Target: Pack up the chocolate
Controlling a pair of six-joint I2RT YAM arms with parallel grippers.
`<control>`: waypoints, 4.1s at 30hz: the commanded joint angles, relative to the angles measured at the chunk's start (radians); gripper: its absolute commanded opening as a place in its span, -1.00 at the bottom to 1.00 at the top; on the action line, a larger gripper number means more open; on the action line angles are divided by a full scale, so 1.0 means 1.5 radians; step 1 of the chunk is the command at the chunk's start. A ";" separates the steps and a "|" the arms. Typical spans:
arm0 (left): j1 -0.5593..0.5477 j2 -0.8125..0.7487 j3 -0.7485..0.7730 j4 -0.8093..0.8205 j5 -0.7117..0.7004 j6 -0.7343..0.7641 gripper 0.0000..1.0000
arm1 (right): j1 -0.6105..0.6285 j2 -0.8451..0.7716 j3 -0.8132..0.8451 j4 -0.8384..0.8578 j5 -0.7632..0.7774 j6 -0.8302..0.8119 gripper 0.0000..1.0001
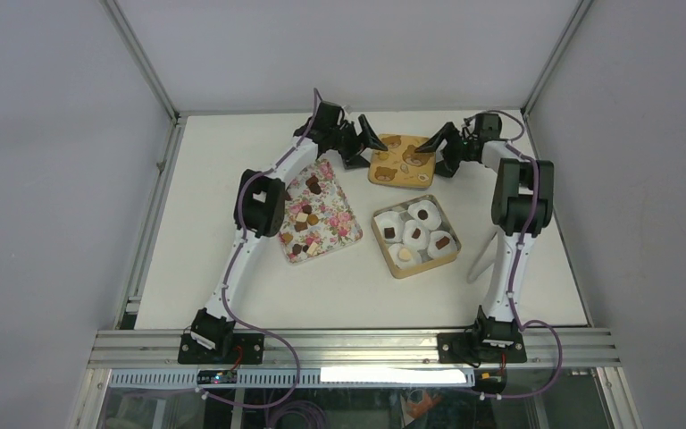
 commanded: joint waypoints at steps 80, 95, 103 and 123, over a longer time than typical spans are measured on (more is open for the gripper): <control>-0.106 -0.554 -0.858 0.339 0.043 -0.053 0.77 | 0.035 -0.411 -0.327 -0.460 -0.212 -0.422 -1.00; -0.160 -0.514 -0.839 0.339 0.048 -0.069 0.57 | 0.034 -0.403 -0.332 -0.482 -0.132 -0.416 -0.96; -0.164 -0.514 -0.833 0.338 0.057 -0.072 0.44 | 0.036 -0.409 -0.334 -0.485 -0.093 -0.403 -0.64; -0.172 -0.499 -0.819 0.340 0.058 -0.074 0.26 | 0.038 -0.493 -0.399 -0.422 -0.104 -0.349 -1.00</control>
